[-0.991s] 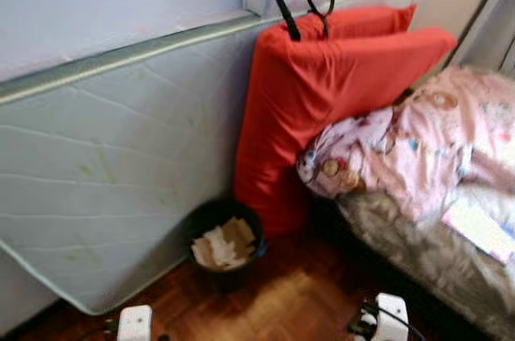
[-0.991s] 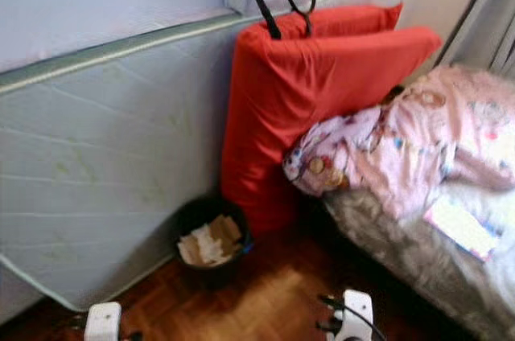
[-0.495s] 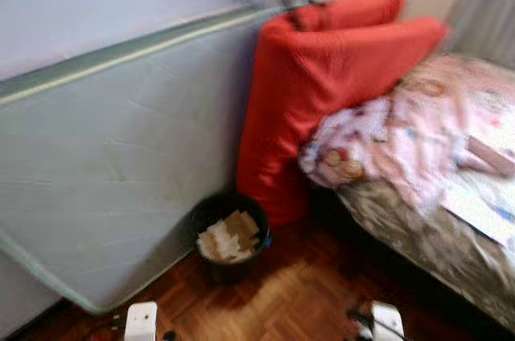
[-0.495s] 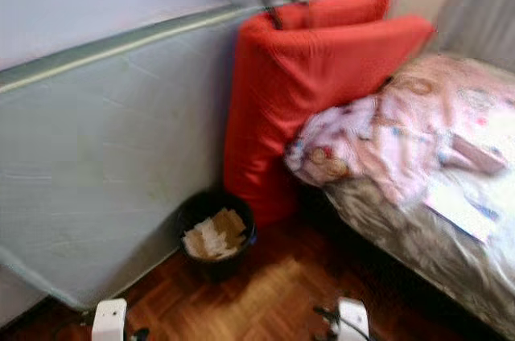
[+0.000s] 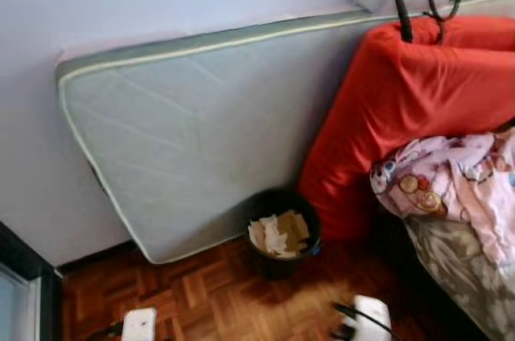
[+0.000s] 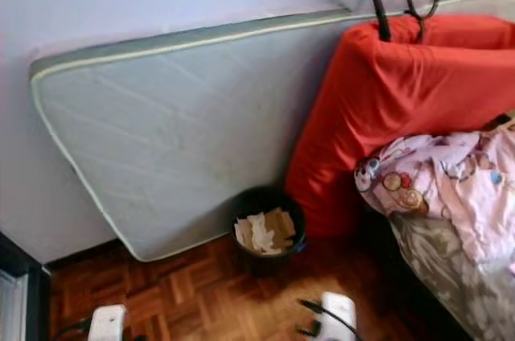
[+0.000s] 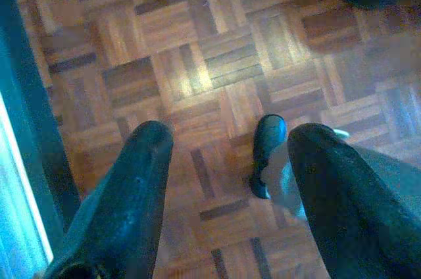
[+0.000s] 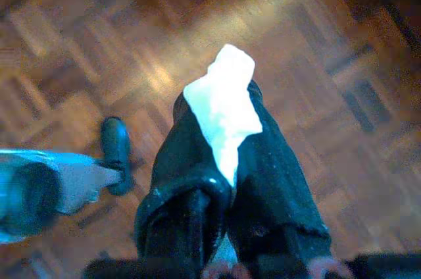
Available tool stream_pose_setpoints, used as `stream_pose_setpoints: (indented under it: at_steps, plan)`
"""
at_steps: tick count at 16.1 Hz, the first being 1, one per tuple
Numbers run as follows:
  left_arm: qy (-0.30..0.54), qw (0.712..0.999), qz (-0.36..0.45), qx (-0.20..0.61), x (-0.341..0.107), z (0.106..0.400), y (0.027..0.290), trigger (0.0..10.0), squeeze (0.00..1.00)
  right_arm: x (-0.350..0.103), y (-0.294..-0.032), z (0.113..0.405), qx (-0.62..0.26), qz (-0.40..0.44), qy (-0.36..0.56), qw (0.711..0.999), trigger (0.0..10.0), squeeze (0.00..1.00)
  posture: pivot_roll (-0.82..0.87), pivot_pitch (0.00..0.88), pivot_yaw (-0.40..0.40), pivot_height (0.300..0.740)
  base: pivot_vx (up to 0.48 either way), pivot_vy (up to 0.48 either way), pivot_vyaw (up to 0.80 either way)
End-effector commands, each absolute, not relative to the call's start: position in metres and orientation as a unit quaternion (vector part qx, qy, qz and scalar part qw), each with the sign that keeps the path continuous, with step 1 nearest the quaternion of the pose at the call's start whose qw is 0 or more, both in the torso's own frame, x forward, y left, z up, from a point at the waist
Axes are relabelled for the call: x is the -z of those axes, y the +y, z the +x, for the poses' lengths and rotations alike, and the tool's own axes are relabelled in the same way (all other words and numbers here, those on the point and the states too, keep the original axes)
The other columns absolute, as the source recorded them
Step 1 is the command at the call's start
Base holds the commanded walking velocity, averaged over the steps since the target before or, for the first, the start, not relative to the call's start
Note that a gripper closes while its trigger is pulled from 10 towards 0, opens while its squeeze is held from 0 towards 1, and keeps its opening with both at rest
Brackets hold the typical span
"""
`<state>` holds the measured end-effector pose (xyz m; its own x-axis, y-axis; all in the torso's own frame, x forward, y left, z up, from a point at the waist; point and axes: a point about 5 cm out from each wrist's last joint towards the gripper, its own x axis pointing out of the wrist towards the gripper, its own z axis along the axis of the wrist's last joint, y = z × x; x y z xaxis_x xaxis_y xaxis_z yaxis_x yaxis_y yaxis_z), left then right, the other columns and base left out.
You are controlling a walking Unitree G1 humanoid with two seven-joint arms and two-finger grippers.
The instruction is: Clean up the room
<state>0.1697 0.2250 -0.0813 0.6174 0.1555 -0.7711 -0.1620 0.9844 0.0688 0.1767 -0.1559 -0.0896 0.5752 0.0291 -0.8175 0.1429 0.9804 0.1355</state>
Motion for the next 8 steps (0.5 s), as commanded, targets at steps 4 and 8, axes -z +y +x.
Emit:
stream_pose_setpoints:
  at_steps: [4, 8]
  plan:
    - [0.435, 0.897, -0.003, -0.076, 0.0833, 0.1691, 0.2181, 10.0, 0.0, 0.0906, -0.1625, 0.1739, 0.048, 0.091, 0.462, 0.881, 10.0, 0.0, 0.08, 0.0, -0.05, 0.734, 0.0, 0.0, 0.16]
    - [0.436, 0.897, -0.005, -0.076, 0.0835, 0.1691, 0.2177, 10.0, 0.0, 0.0913, -0.165, 0.171, 0.051, 0.094, 0.457, 0.883, 10.0, 0.0, 0.08, 0.0, -0.051, 0.734, 0.34, 0.0, 0.0]
